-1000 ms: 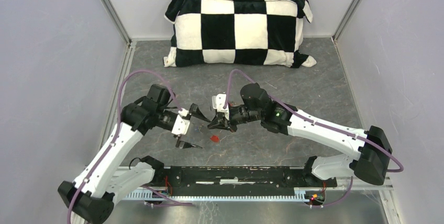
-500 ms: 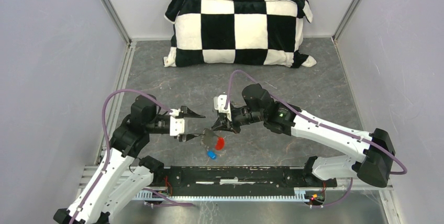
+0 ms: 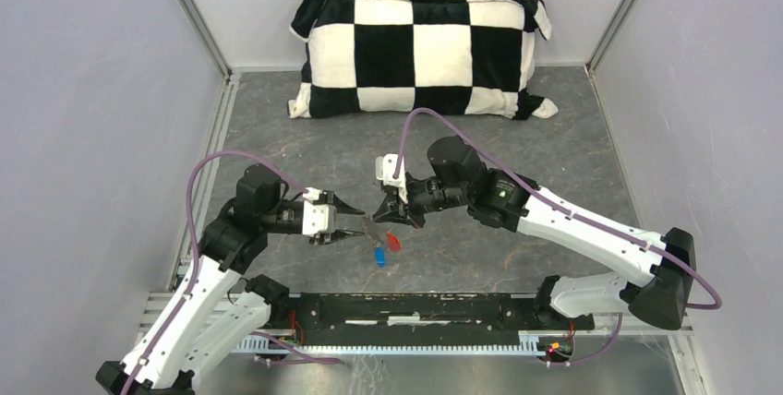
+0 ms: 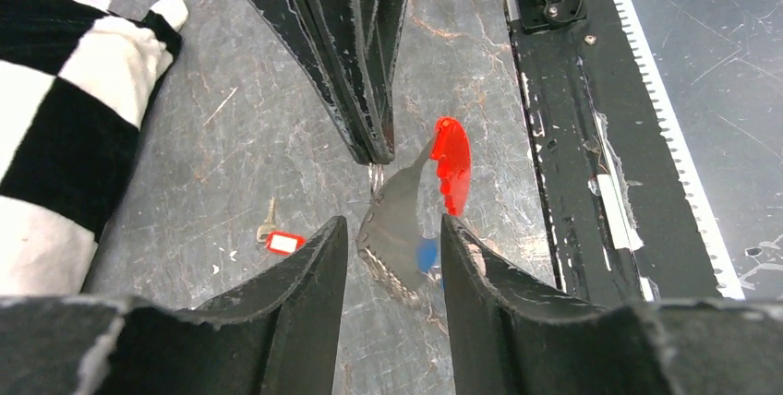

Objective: Put the keys on the keyring

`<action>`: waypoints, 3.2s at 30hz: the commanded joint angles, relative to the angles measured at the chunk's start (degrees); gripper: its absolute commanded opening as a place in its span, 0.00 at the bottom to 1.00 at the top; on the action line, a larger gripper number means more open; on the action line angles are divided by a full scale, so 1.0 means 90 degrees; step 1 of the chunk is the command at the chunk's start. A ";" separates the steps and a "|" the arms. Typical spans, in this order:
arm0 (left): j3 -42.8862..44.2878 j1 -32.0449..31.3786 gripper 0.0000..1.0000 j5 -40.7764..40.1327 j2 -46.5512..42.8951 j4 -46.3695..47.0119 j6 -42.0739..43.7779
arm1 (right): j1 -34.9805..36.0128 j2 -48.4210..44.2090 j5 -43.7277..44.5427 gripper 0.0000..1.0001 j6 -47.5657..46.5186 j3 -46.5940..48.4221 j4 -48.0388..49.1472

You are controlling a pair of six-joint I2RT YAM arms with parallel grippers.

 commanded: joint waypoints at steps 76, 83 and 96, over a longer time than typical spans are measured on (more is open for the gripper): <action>0.0383 -0.0016 0.26 0.0580 0.0613 -0.0684 0.1046 | -0.0026 0.0459 -0.0508 0.00 -0.0066 0.0512 0.0061; 0.0313 -0.0012 0.15 0.0539 0.0590 -0.0417 0.0811 | -0.0026 0.0479 -0.0603 0.00 -0.0013 0.0505 0.0124; 0.0133 -0.0022 0.02 0.0525 0.0510 -0.0478 0.0749 | -0.0029 0.0415 -0.0684 0.00 0.0061 0.0354 0.0333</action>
